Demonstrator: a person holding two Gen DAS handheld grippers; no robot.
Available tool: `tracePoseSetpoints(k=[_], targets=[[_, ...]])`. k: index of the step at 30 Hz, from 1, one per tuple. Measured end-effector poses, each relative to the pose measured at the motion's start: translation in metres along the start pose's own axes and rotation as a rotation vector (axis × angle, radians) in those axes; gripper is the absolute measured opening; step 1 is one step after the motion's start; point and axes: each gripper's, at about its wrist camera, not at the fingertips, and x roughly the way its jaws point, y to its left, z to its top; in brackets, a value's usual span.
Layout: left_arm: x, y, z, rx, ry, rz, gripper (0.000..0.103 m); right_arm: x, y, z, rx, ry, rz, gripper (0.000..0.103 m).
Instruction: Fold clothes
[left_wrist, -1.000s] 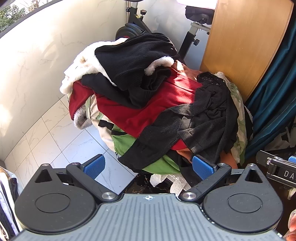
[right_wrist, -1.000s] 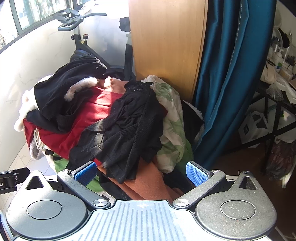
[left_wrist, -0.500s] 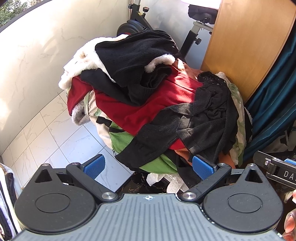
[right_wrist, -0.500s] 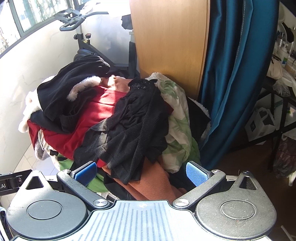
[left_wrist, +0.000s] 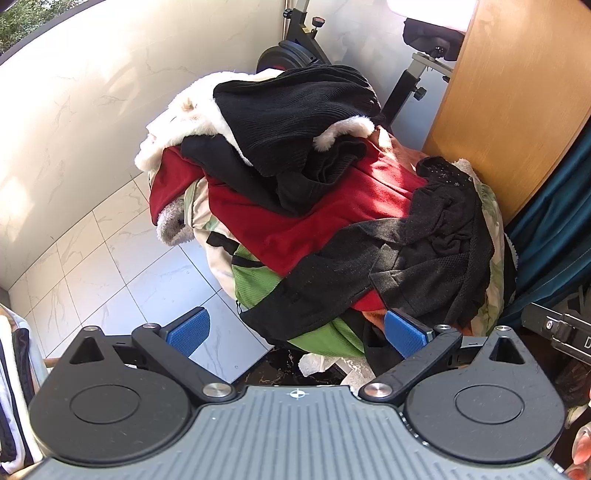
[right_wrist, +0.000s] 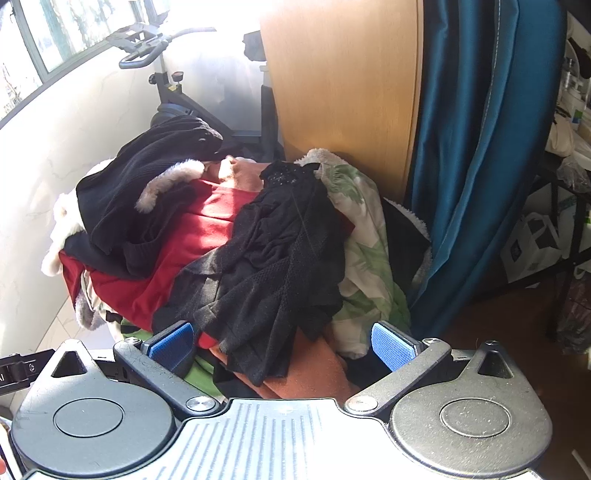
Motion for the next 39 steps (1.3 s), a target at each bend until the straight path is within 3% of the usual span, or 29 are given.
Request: tracePoseSetpoints(k=[5,14,30,39], targets=[[0.006,0.005,0.003,0.004,0.006,0.01,0.103,0.011,0.009,0.003,-0.014,0.019,-0.002,0.102],[0.034,0.024,0.025,0.02,0.04,-0.039,0.103,0.032,0.042,0.017,-0.02,0.039,-0.036,0.102],[0.094,0.068,0.11,0.129,0.072,-0.15,0.103,0.064,0.111,0.057,0.095,0.018,-0.153,0.102],[0.12,0.091,0.137,0.167,0.097,-0.181,0.103,0.082,0.147,0.07,0.138,0.017,-0.187,0.102]])
